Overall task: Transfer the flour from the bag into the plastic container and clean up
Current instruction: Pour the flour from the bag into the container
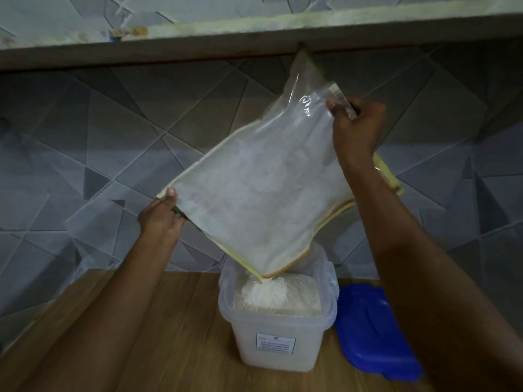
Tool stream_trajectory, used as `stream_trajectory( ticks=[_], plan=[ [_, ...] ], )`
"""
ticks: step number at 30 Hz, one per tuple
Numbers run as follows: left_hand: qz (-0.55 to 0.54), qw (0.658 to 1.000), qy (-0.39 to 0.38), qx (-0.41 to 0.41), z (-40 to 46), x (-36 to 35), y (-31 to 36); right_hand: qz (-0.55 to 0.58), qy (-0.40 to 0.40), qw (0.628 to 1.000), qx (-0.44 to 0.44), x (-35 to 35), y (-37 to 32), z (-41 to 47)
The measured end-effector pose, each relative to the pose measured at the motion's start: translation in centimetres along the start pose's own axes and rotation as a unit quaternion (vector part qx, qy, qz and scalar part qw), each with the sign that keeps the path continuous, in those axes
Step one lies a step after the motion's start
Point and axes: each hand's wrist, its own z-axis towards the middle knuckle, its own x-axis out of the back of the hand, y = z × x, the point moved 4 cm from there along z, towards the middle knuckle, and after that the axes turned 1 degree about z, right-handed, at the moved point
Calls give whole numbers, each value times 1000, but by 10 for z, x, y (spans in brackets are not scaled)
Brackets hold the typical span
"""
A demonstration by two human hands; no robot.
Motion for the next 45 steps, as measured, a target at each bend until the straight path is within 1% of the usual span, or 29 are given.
stream_trajectory(
  ticks=[2, 3, 5, 6, 8, 9, 11, 14, 17, 20, 23, 26, 27, 29, 32, 35, 37, 38, 40, 41, 43, 44, 45],
  plan=[
    [-9, 1000, 8, 4, 0, -1, 0, 7, -32, 999, 7, -3, -4, -4],
    [-13, 1000, 12, 3, -1, 0, 1, 11, -34, 999, 6, -4, -4, -5],
    [-20, 1000, 9, 0, -2, 0, 3, 30, 0, 1000, -6, -1, -3, -4],
    [-23, 1000, 4, -2, -3, 0, 3, 41, 2, 999, -12, -1, -3, -5],
    [-18, 1000, 9, -9, -3, 1, 5, 44, -29, 999, -12, -6, -3, -8],
    [-19, 1000, 21, -13, -3, 3, 6, 46, -29, 998, -11, -7, -3, -10],
    [-42, 998, 42, -21, -2, 6, 9, 55, 1, 998, -20, -5, -4, -12],
    [-55, 996, 65, -24, -2, 7, 13, 53, -12, 998, -16, -7, -11, -11],
    [-41, 997, 57, -26, -4, 2, 17, 79, 28, 996, -7, -5, -16, -11],
    [-44, 994, 95, -39, -7, 4, 18, 76, -14, 997, 11, -10, -20, -12],
    [-61, 994, 84, -42, -11, 2, 19, 91, 24, 995, 16, -6, -13, -9],
    [-74, 991, 98, -47, -14, 3, 18, 63, -39, 997, -1, -14, -13, -14],
    [-78, 991, 99, -48, -15, 3, 18, 62, -35, 997, -5, -15, -12, -15],
    [-81, 992, 83, -47, -15, 0, 19, 84, 11, 996, -10, -9, -12, -13],
    [-84, 992, 85, -40, -11, 2, 17, 81, -21, 996, 5, -12, -22, -13],
    [-85, 994, 54, -43, -9, 0, 17, 91, 10, 996, 18, -9, -21, -12],
    [-75, 994, 62, -41, -8, 0, 14, 79, -26, 996, 32, -14, -21, -12],
    [-72, 995, 66, -38, -6, 1, 12, 73, -29, 996, 35, -15, -20, -14],
    [-64, 995, 62, -36, -3, 3, 11, 79, 5, 996, 33, -10, -17, -13],
    [-60, 996, 63, -37, -3, 5, 11, 81, 0, 996, 32, -10, -17, -14],
    [-59, 995, 67, -35, -1, 7, 9, 71, -34, 996, 34, -12, -21, -15],
    [-60, 995, 66, -36, 1, 9, 9, 73, -27, 996, 36, -13, -20, -15],
    [-53, 996, 62, -36, 1, 10, 9, 85, -3, 996, 34, -11, -19, -14]
  ],
)
